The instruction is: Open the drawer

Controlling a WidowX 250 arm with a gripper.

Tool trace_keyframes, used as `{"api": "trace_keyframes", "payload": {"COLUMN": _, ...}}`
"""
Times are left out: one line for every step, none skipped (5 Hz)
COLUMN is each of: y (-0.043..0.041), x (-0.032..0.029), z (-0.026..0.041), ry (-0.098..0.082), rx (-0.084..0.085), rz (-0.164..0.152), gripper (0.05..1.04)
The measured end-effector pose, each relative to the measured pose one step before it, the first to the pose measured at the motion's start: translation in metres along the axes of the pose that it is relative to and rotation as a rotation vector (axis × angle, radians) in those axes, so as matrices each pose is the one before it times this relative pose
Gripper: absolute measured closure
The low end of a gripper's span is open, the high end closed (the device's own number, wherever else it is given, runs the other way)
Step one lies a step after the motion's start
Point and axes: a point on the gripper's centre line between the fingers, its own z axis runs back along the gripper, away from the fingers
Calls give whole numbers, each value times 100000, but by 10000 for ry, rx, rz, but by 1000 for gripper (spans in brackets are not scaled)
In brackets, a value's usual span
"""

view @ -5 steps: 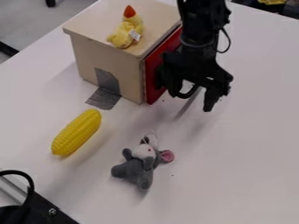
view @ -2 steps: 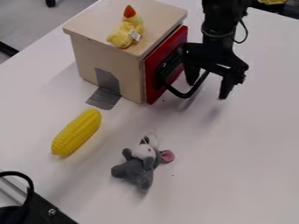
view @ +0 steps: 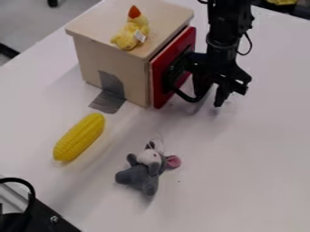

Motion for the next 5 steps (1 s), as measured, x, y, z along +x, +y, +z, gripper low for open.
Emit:
{"api": "trace_keyframes", "payload": {"y": 54, "x": -379, "z": -229, "ry": 73, "rx": 27, "rz": 34, "gripper": 883}}
{"api": "trace_keyframes", "payload": {"y": -178, "x": -1, "z": 56, "ry": -5, "rx": -82, "rz": 42, "gripper": 950}}
{"api": "trace_keyframes", "payload": {"y": -902, "x": -87, "z": 36, "ry": 1, "rx": -79, "rz": -162, "gripper": 960}}
{"api": "trace_keyframes", "payload": {"y": -2262, "x": -302, "z": 58, "ry": 50, "rx": -252, "rz": -318, "gripper": 961}}
{"api": "trace_keyframes", "payload": {"y": -1581, "x": -100, "z": 116, "ry": -26, "rx": -79, "rz": -197, "gripper": 961}}
